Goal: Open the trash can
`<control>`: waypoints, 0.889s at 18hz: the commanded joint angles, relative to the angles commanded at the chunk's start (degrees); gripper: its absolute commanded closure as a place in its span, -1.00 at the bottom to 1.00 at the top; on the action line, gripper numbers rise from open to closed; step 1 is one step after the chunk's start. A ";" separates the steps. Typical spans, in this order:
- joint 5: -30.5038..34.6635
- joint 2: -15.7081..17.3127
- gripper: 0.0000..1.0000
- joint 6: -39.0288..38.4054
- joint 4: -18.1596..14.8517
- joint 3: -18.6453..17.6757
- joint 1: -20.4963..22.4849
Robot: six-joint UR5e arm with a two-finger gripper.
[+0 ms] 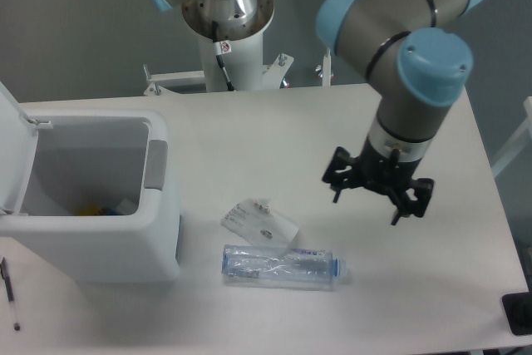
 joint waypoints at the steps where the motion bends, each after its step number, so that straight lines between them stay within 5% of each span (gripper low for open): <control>1: 0.18 -0.52 -1.00 2.81 0.09 0.00 0.44; 6: 2.64 -1.23 -1.00 13.38 -0.18 0.35 2.11; 16: 3.78 -0.97 -1.00 13.39 0.26 -1.23 1.76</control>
